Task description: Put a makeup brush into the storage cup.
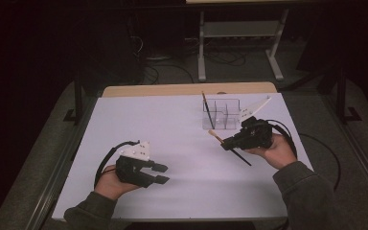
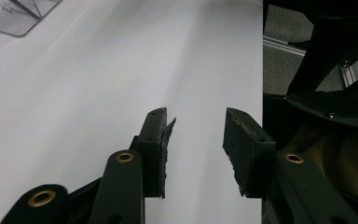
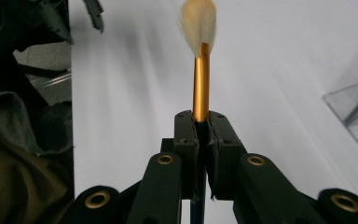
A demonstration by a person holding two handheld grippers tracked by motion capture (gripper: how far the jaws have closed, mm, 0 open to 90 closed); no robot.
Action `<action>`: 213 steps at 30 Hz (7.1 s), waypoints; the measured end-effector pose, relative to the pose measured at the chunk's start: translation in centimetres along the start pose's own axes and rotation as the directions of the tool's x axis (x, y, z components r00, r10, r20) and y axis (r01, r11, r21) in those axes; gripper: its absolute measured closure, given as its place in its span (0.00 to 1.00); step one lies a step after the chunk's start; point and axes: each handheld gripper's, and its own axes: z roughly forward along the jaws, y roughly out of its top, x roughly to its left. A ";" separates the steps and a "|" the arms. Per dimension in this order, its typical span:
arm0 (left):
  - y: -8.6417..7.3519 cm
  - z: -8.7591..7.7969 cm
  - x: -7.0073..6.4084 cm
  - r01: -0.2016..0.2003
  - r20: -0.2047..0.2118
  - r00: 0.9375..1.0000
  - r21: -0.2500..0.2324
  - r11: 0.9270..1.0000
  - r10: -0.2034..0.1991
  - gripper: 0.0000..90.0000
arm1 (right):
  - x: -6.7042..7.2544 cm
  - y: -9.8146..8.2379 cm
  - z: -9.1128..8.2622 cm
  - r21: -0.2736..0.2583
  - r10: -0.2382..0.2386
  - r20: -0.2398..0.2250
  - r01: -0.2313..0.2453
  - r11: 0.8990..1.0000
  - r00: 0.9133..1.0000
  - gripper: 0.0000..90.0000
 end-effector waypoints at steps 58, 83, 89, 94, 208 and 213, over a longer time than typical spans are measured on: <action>-4.1 -1.9 0.7 0.105 -0.121 0.986 -0.066 0.992 -0.113 0.44 | -8.7 8.6 1.2 -0.098 0.012 0.164 0.004 0.995 0.986 0.92; -4.5 -1.9 0.8 0.119 -0.123 0.985 -0.055 0.991 -0.125 0.44 | -12.5 9.6 3.0 -0.173 0.077 0.237 -0.036 0.984 0.969 0.92; -4.6 -1.8 0.8 0.119 -0.126 0.984 -0.048 0.992 -0.125 0.44 | -13.0 9.4 3.3 -0.183 0.091 0.251 -0.045 0.982 0.964 0.92; -4.5 -1.8 0.7 0.123 -0.121 0.984 -0.054 0.991 -0.129 0.44 | -13.3 9.2 3.8 -0.172 0.087 0.253 -0.043 0.984 0.964 0.92; -4.6 -2.2 0.8 0.134 -0.146 0.979 -0.063 0.989 -0.142 0.40 | -12.3 3.2 1.8 -0.148 0.196 0.270 -0.160 0.976 0.943 0.74; -4.7 -2.2 0.8 0.140 -0.155 0.977 -0.069 0.988 -0.149 0.39 | -11.9 2.6 1.2 -0.164 0.205 0.263 -0.166 0.972 0.943 0.71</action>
